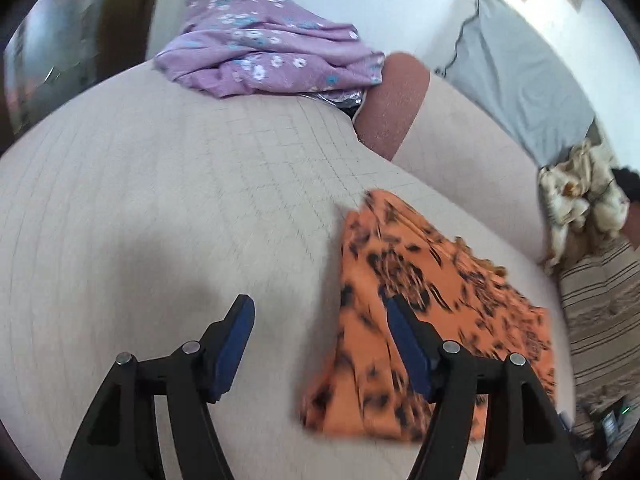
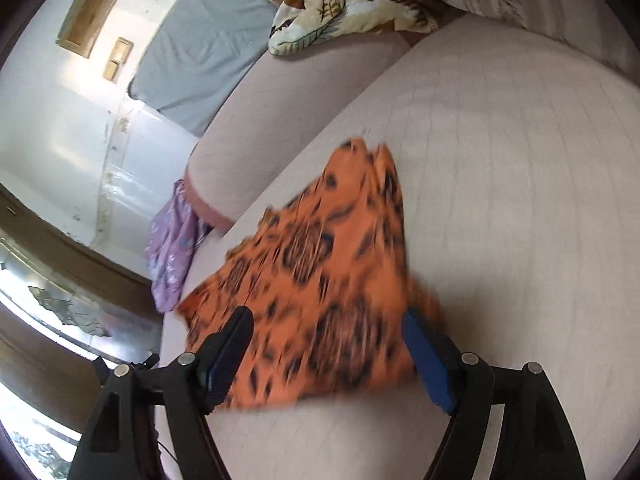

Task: Fold small clothes
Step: 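Lift the hem with both grippers and fold it toward the collar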

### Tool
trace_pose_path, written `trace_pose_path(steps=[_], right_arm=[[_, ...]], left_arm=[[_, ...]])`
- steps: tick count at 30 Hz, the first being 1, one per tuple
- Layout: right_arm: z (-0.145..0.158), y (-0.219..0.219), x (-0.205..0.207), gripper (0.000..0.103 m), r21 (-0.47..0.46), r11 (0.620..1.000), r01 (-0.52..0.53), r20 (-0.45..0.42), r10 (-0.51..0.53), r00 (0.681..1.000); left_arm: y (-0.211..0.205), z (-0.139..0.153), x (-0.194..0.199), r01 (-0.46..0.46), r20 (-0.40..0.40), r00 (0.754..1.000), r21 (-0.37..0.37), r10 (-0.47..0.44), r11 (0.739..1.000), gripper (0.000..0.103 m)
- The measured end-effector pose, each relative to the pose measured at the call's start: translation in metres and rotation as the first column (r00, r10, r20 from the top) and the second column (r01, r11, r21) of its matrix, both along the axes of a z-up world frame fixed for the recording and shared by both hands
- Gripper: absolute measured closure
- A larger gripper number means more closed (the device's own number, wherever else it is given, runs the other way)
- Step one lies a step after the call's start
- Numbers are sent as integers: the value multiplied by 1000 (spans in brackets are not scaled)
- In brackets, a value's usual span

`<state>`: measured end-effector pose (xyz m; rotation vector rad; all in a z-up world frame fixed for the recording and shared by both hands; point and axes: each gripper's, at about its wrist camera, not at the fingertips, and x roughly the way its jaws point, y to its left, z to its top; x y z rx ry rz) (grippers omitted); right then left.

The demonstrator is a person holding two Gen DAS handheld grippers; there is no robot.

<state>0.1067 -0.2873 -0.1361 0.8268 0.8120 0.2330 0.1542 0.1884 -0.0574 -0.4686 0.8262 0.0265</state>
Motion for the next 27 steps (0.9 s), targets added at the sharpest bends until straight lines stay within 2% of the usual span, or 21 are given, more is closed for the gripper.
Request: trace_pose_path(steps=[1,3,5,7,9,11,13,15,16,17,18,19,21,23,26,27], right_arm=[[-6,6,-7,24,18,1000,-8,-25,8,1000],[-25,14,-14,23,65,998,-26,-88,32,996],[-38,25,-10,23,102,995,-10,-108,21,994],[-44,35,4,23,141,990,13,-106,2,994],[-48,41,18,23,125,989,78,-139,-61,988],[-50,39,22,23,141,978,151,-163,-128,978],[-56,32,20,24,208,940,272,-202,-231,952],[-58,27,18,24,244,904,351,-227,-298,927],[-58,27,22,26,239,898,369,-235,-315,919],[-56,29,27,47,216,906,365,-234,-315,920],[-55,32,36,68,176,921,348,-239,-303,922],[-57,34,44,91,157,932,326,-259,-280,925],[-54,35,51,91,144,946,290,-257,-248,934],[-37,34,49,92,154,950,272,-205,-238,949],[15,34,41,94,128,967,219,-84,-209,974],[28,35,37,94,113,972,207,-59,-202,978]], left_arm=[[-4,-6,-11,-9,-14,1000,-30,9,999,28],[-18,-26,-25,25,-66,997,-108,-32,994,28],[-35,-42,-30,37,-120,991,-136,-53,990,28],[-49,-51,-28,48,-128,989,-177,-72,983,28],[-63,-57,-22,27,-135,990,-144,-46,989,28],[-72,-56,-12,-9,-123,992,-98,-3,995,20],[-78,-55,-3,-37,-139,990,-87,25,995,15],[-83,-55,5,-46,-153,988,-65,36,997,15],[-83,-54,9,-46,-157,987,-60,36,997,37],[-83,-55,17,-43,-182,983,-40,35,998,68],[-79,-55,21,-37,-220,975,-35,28,999,91],[-72,-55,26,-45,-235,972,-67,28,997,92],[-69,-44,29,-33,-238,971,-73,15,997,93],[-72,-12,21,-4,-162,987,-43,-3,999,94],[-79,36,1,26,-53,998,-17,-27,1000,94],[-80,43,-4,31,-37,999,-19,-31,999,94]])
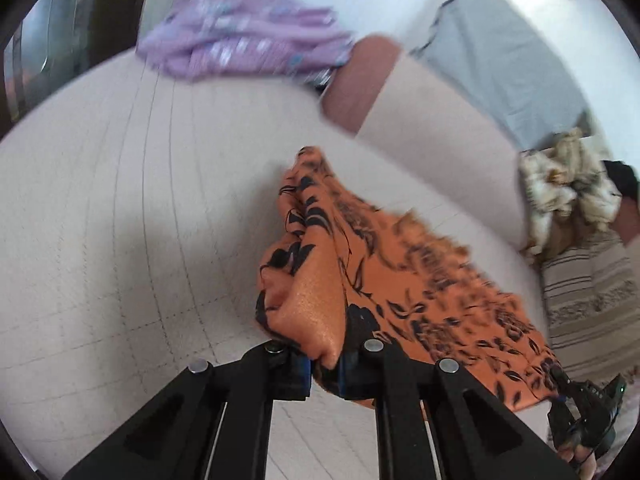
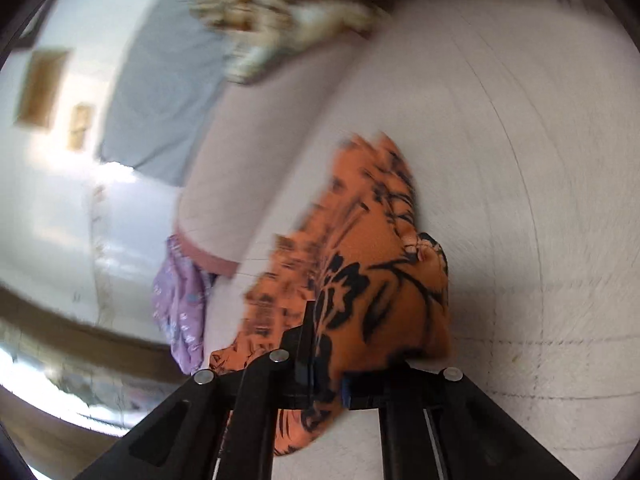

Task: Fold small clothes
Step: 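Lift the hem with both grippers and fold it toward the collar, then release the hem from both grippers and flatten the folded blouse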

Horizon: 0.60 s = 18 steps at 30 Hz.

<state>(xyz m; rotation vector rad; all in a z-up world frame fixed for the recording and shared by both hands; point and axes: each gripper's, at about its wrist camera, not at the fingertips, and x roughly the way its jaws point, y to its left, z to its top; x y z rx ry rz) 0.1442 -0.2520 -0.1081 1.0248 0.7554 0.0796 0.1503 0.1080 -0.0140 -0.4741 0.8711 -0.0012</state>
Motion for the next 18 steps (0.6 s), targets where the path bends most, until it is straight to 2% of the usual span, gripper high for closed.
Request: trace_pose_path(steps=[1,3,6,8,9,10,11,12,13,14,16,18], right_arm=[[13,0,-7,94,-9,1000,-8,25,9,1000],[31,-1,-30,95,-22,1000,-21,58,23,998],[26,1,-67,94,-42,999,-35,41,37,998],[-5,2,-89,89,-75,994,-75,-34,73,997],[-33,-1,-100,87,-57,995,-82,-122,75,990],[-60,-7,-110,87,-9,997,-73,-197,70,978],[-74,-13,-121,87,33,998,-56,-222,62,973],[-77,-19,-128,86,43,998,-50,-214,58,975],[-72,-22,-137,86,4,998,-56,-197,56,979],[-62,-24,-144,85,-64,996,-66,-181,53,982],[-46,-29,-148,85,-132,988,-82,-156,61,986],[-25,-34,-135,85,-190,978,-91,-129,67,989]], left_arm=[[-2,12,-15,5,26,1000,0,-5,1000,94],[-5,18,-34,22,48,999,-4,-21,1000,94],[-5,-6,-68,34,3,999,14,-34,999,90],[0,-53,-79,20,-94,995,66,-14,998,81],[5,-77,-81,13,-171,985,69,-1,998,81],[13,-99,-84,12,-246,969,29,-5,1000,79],[25,-99,-94,-5,-168,986,-44,-2,999,74],[31,-90,-100,-16,-157,988,-17,13,1000,69],[33,-84,-102,-30,-164,986,25,33,999,59],[38,-75,-106,-49,-143,988,53,56,997,57],[45,-59,-110,-65,-89,994,48,69,997,56],[44,-46,-108,-59,-63,996,73,64,996,54]])
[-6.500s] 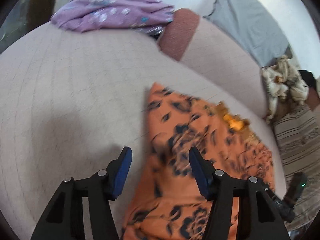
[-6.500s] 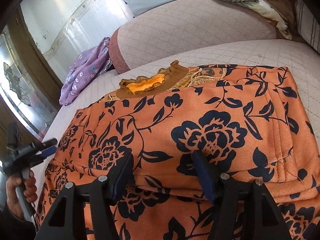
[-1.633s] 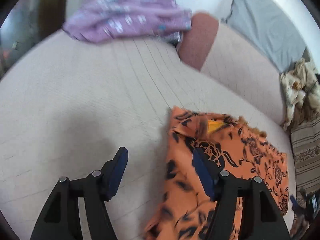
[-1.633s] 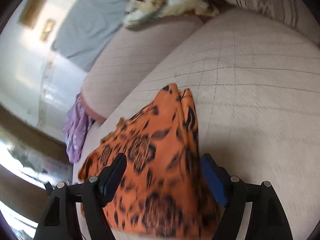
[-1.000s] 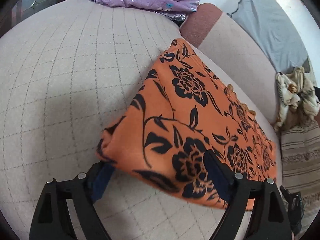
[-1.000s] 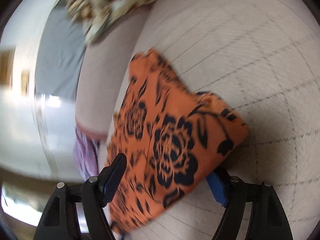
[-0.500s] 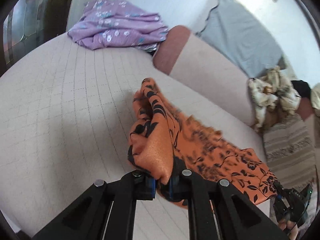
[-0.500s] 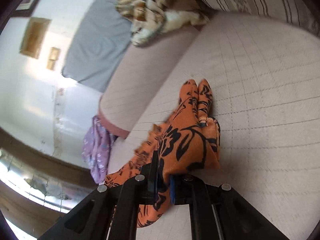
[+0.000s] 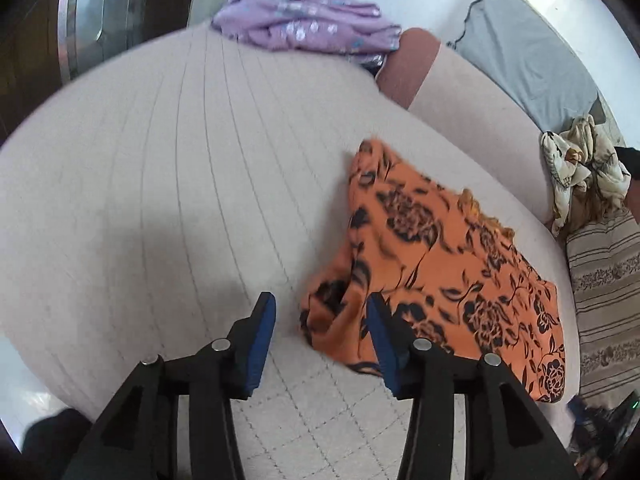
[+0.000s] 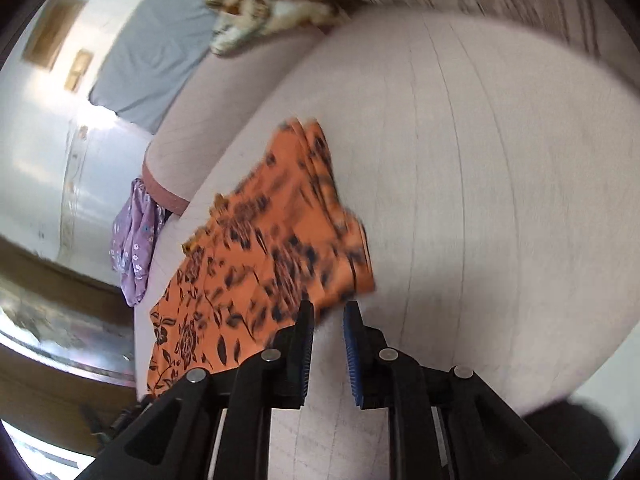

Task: Fold small clothes
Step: 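Release the hem from both grippers and flatten the folded blouse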

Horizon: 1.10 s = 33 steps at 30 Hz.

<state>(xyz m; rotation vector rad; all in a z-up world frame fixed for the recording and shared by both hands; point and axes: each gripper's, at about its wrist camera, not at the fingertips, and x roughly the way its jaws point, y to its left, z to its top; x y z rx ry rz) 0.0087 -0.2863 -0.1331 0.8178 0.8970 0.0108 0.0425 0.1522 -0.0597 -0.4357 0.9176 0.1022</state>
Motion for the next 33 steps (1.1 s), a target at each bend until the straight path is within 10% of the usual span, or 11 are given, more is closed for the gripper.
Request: trace_pose_path(steps=[3,7,17,18,20,26,33], right_arm=[[22,-11,35,81,-52,997,-58,40,60,997],[21,-7,105,46,-99,984,-148,8,149,989],[-1,14,210,48,-295,927,-232,-75,219,973],[-5,19,218,51,-327,912,-248,-88,232,969],[-13,27,228,95,-353,889,-293,-129,264,956],[17,53,219,97,-600,735,-315,-121,306,944],[-19,13,220,84,-436,868,-239,-162,185,969]], left_arm=[[-21,11,3,66,32,997,43,-67,997,54],[-58,9,14,198,54,978,78,-202,977,48],[-85,-17,45,237,-5,971,124,-239,963,47],[-88,-23,50,237,-12,971,128,-237,963,45],[-90,-32,56,243,-39,970,137,-240,960,45],[-92,-35,57,248,-27,969,142,-247,958,45],[-106,-48,68,297,-69,955,208,-288,932,37]])
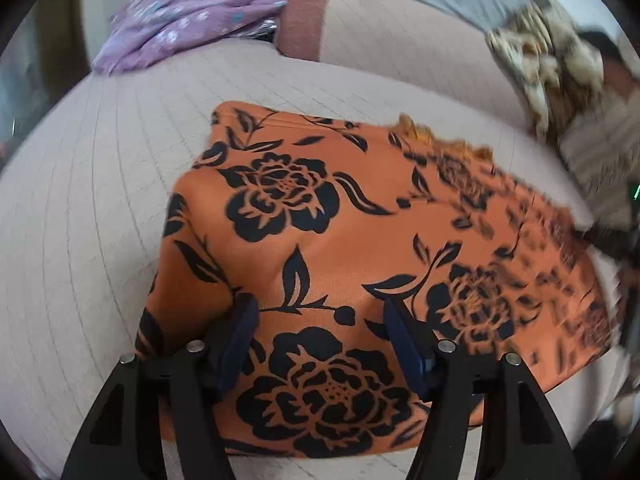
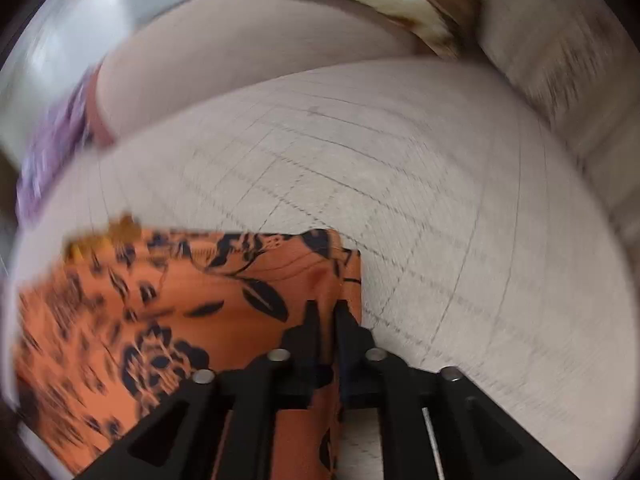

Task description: Fold small clothes

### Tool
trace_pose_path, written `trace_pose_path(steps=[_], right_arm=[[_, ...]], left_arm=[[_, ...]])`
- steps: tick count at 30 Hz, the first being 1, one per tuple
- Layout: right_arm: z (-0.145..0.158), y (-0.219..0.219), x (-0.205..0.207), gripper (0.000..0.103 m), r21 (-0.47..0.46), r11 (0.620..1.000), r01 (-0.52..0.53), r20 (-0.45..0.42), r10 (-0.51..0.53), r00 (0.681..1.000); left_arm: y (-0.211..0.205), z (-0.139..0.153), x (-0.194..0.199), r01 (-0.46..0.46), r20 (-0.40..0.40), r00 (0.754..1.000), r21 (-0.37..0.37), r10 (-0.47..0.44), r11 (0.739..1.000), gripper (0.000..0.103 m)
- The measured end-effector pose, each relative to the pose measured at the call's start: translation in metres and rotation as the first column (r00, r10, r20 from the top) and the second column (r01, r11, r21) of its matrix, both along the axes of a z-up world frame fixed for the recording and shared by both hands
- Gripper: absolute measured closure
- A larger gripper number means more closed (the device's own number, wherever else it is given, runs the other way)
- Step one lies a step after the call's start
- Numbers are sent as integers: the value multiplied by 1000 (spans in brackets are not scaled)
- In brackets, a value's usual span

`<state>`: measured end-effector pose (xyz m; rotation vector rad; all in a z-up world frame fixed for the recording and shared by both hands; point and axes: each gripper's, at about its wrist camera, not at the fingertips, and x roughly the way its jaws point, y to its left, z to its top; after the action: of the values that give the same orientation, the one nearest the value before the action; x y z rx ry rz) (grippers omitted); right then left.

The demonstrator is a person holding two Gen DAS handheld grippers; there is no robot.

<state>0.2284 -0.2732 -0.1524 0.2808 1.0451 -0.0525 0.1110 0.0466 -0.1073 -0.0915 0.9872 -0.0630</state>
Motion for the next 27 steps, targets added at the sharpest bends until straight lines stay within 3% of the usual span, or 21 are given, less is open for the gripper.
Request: trace_pose_path(steps=[1,5,7,10,12,14,15,16,18,20,24,27], right_arm=[[3,-4,-3,79,29,999,29,1,-29,1000],[45,0,-30,78,6,1000,21,102,-21,995],[69,8,-51,73,73,997,-8,167,-4,986],[78,29,-82,24,250,957,-149,211,97,973],[61,41,-97,25,351,910,-219,192,159,968],[23,32,-106,28,367,922,-126,79,104,991],[-4,17,-111,33,373,928,-9,-30,22,999],[-16,8,-115,52,412,910,33,-52,-13,999],[-3,-2,-129,51,408,912,41,-1,-44,999],[18,5,-136,42,363,932,8,50,-28,998],[41,33,-155,33,332,931,-155,177,100,979],[19,47,-158,31,339,922,-190,128,155,980]], left_arm=[[-2,3,0,14,-2,1000,15,-14,1000,37],[8,26,-12,-23,54,998,-56,26,998,37],[15,37,-23,-35,97,994,-71,42,997,37],[21,28,-29,-46,73,996,-40,49,998,32],[24,3,-22,-53,-21,998,9,53,999,32],[23,5,-27,-28,-9,1000,42,28,999,32],[25,11,-30,-29,-2,1000,32,29,999,32],[27,22,-35,-36,19,999,-5,36,999,32],[35,41,-44,-40,86,995,-54,44,998,32],[44,53,-45,-40,123,991,-78,49,996,32],[57,50,-30,-20,82,996,-160,34,987,32],[60,48,-11,-3,37,999,-225,11,974,32]])
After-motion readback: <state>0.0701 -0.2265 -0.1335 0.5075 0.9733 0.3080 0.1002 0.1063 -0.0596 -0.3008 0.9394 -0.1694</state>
